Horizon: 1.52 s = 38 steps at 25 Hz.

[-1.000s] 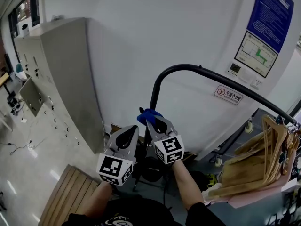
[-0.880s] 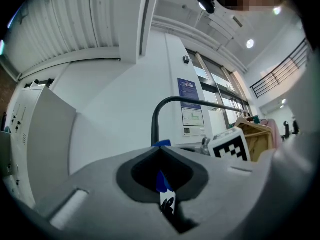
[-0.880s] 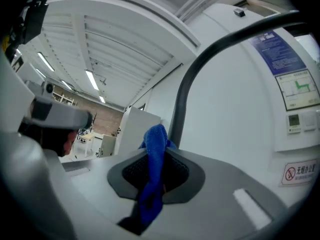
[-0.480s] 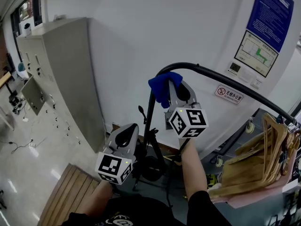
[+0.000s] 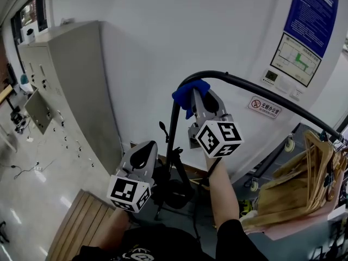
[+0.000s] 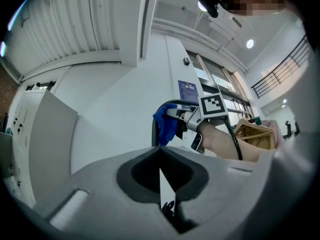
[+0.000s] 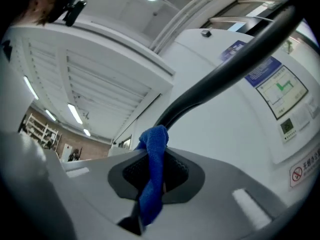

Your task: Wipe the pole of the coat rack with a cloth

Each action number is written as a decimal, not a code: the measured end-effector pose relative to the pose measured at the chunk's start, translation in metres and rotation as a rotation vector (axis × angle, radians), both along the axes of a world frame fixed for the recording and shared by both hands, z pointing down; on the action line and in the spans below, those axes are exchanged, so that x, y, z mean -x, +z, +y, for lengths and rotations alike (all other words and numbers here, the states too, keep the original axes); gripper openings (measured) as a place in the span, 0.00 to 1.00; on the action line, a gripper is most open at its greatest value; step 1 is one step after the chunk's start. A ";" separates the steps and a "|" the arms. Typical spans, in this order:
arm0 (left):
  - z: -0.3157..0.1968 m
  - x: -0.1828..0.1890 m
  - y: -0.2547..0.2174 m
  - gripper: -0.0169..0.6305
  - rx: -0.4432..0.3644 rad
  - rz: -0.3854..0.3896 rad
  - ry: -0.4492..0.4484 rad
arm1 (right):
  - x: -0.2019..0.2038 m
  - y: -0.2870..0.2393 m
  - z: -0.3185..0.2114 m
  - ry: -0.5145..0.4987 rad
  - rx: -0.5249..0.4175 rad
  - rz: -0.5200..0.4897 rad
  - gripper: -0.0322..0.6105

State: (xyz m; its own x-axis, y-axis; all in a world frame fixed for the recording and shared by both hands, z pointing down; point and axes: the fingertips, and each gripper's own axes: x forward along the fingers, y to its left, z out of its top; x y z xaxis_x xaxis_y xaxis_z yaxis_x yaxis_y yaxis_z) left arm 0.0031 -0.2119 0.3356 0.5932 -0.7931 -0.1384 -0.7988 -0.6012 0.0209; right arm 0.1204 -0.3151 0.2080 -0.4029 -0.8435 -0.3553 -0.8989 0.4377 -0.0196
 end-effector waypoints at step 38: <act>0.007 0.023 -0.001 0.03 0.014 0.039 -0.003 | -0.005 -0.054 0.037 0.291 -0.249 0.135 0.11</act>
State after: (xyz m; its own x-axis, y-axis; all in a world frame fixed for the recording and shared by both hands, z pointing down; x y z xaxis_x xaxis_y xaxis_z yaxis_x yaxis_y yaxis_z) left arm -0.0204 -0.2050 0.3348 0.5854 -0.7966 -0.1506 -0.7989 -0.5984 0.0600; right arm 0.1251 -0.2777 0.1543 -0.2169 -0.8241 -0.5233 -0.9732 0.1409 0.1815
